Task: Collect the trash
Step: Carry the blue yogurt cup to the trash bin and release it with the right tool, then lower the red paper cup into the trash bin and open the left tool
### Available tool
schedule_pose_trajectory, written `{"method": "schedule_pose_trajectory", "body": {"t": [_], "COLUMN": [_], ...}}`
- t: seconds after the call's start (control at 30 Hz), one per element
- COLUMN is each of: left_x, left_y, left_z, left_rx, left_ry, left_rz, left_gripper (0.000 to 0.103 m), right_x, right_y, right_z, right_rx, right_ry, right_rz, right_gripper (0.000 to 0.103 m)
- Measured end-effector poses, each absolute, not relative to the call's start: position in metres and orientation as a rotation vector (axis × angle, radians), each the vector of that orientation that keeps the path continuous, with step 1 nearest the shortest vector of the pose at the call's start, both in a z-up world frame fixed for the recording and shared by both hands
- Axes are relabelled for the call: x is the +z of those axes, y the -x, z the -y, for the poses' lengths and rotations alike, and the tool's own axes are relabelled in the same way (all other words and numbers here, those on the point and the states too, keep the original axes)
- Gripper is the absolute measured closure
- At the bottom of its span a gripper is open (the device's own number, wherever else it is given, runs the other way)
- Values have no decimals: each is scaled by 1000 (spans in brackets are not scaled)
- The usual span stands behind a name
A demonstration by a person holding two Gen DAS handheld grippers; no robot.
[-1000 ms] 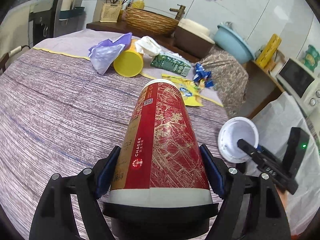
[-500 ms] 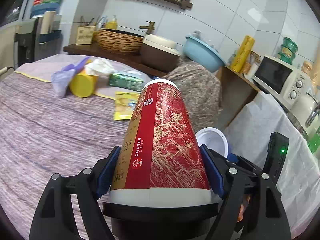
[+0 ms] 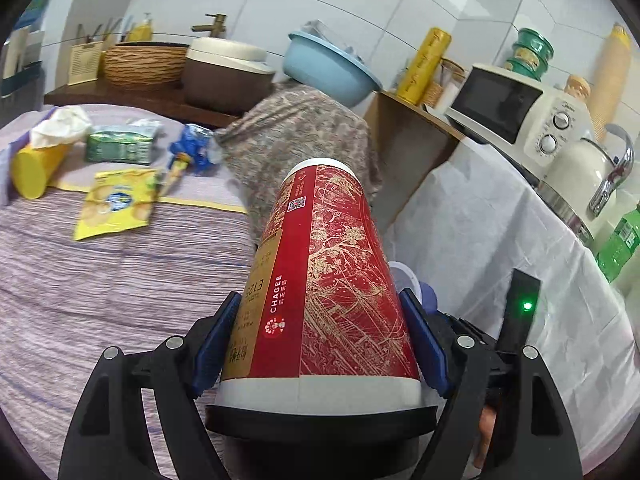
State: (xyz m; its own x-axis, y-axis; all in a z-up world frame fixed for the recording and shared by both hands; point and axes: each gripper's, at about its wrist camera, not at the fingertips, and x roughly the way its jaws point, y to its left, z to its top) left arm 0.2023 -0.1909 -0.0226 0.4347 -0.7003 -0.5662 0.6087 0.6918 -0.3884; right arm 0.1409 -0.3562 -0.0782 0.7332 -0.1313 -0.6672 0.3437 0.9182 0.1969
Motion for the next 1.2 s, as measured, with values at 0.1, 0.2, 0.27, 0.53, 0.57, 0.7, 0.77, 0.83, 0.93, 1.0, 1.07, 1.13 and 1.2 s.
{"method": "schedule_pose_trajectory", "body": {"t": [0.1, 0.2, 0.27, 0.53, 0.57, 0.7, 0.77, 0.83, 0.93, 1.0, 1.07, 1.13, 1.2], "left_x": [-30, -39, -45, -56, -57, -63, -68, -73, -79, -84, -90, -97, -105], "left_y": [-202, -203, -203, -201, -202, -207, -211, -214, -220, -226, -232, -237, -241], "left_z": [211, 230, 237, 254, 255, 259, 263, 270, 280, 287, 298, 310, 325], "left_rx": [-842, -861, -868, -888, -887, -882, -879, -876, -875, -871, -873, -880, -881], "left_ry": [122, 117, 115, 88, 86, 78, 77, 58, 32, 19, 0, -33, -69], "left_rz": [-786, -815, -830, -862, -865, -881, -895, -908, -920, -934, -949, -960, -970], "left_gripper": [26, 26, 26, 26, 26, 26, 26, 26, 26, 26, 26, 26, 26], "right_x": [-96, -122, -142, -198, -202, -212, -212, -212, -206, -201, -196, -190, -184], "right_y": [-144, -153, -162, -195, -198, -201, -199, -193, -179, -168, -155, -143, -129], "right_z": [381, 403, 415, 436, 437, 437, 436, 435, 433, 432, 429, 424, 417], "right_rx": [-334, -372, -386, -409, -409, -434, -443, -455, -478, -498, -513, -515, -516], "right_ry": [-311, -324, -335, -343, -342, -327, -319, -307, -293, -276, -266, -255, -245], "right_rz": [-747, -810, -872, -1008, -1009, -998, -995, -989, -975, -959, -944, -934, -918], "right_gripper": [42, 42, 42, 41, 35, 29, 29, 29, 29, 29, 29, 29, 29]}}
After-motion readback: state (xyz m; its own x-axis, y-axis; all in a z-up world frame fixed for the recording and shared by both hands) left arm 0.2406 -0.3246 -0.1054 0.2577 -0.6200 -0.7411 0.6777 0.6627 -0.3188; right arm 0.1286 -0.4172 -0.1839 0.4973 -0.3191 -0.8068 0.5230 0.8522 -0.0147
